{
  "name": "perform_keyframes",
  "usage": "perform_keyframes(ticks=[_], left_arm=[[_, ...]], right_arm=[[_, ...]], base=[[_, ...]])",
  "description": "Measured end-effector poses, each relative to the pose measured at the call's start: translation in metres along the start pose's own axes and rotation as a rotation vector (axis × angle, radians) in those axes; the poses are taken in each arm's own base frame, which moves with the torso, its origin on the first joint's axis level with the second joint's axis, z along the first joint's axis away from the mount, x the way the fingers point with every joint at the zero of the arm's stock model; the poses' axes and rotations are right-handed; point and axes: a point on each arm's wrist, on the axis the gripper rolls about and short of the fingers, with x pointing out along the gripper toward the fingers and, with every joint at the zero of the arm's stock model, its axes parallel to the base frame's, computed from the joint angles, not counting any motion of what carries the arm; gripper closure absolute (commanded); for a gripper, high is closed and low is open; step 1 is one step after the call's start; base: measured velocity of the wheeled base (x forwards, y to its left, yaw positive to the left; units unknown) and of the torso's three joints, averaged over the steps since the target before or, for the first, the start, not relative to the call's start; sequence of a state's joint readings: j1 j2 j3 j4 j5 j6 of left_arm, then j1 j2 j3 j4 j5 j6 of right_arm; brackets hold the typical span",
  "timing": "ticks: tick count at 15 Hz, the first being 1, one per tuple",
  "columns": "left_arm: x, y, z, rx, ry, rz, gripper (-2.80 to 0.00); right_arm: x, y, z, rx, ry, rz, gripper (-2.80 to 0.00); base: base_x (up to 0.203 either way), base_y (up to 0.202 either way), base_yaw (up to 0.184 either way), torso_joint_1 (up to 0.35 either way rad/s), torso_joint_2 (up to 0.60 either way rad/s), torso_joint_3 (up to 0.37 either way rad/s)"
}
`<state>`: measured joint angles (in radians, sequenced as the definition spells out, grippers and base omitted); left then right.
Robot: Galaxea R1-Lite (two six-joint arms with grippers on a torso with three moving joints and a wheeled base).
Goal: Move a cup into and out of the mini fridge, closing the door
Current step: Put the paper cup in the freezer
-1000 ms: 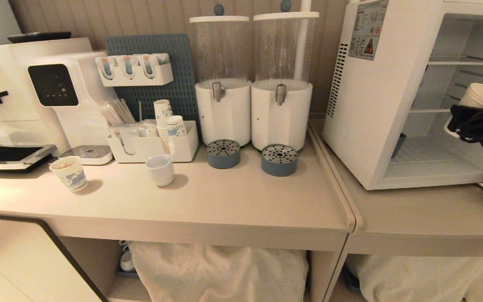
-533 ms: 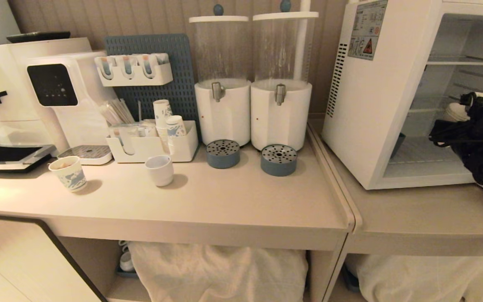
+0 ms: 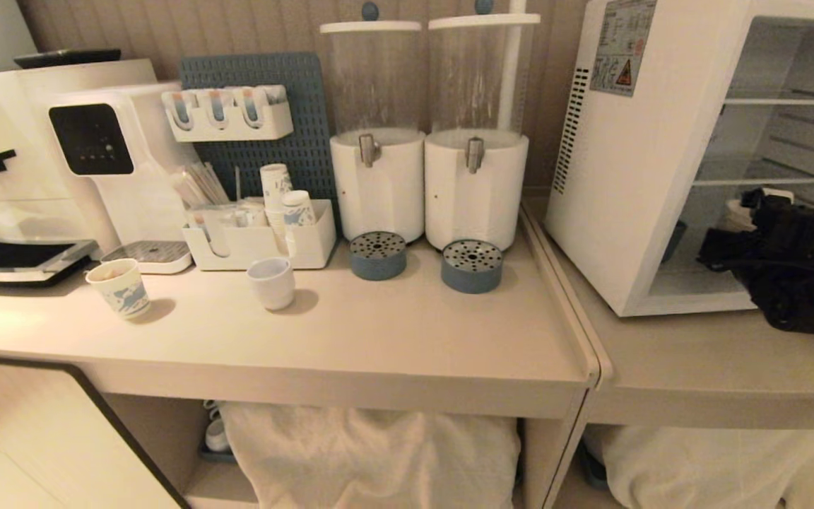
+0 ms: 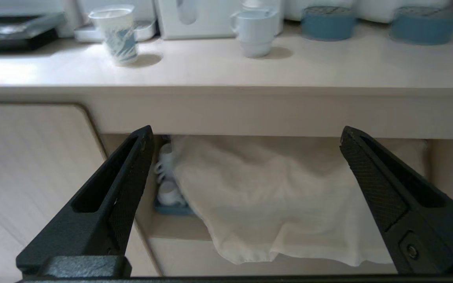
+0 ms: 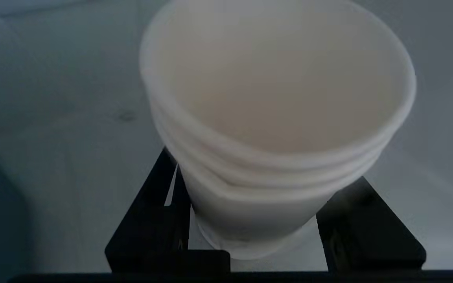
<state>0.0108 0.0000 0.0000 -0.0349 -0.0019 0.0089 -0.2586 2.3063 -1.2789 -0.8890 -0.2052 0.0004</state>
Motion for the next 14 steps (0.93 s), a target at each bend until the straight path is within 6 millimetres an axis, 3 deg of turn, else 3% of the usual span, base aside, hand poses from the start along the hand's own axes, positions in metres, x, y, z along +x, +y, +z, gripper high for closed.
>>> perform_keyframes(ticks=[4,8,14], left_arm=[[0.000,0.000,0.000,0.001,0.000,-0.003,-2.80],[0.000,0.000,0.000,0.002,0.000,-0.004,-2.80],[0.000,0.000,0.000,0.002,-0.001,-0.004,-2.80]], right_arm=[[-0.024,-0.005,0.000,0.003,-0.013,0.005,0.00],[-0.030,-0.006,0.003,0.003,-0.009,0.012,0.00],[-0.031,-0.005,-0.014,-0.006,0.032,0.080,0.00]], base=[[0.000,0.000,0.000,0.000,0.00,0.000],[0.000,0.000,0.000,0.000,0.00,0.000],[0.000,0.000,0.000,0.000,0.00,0.000]])
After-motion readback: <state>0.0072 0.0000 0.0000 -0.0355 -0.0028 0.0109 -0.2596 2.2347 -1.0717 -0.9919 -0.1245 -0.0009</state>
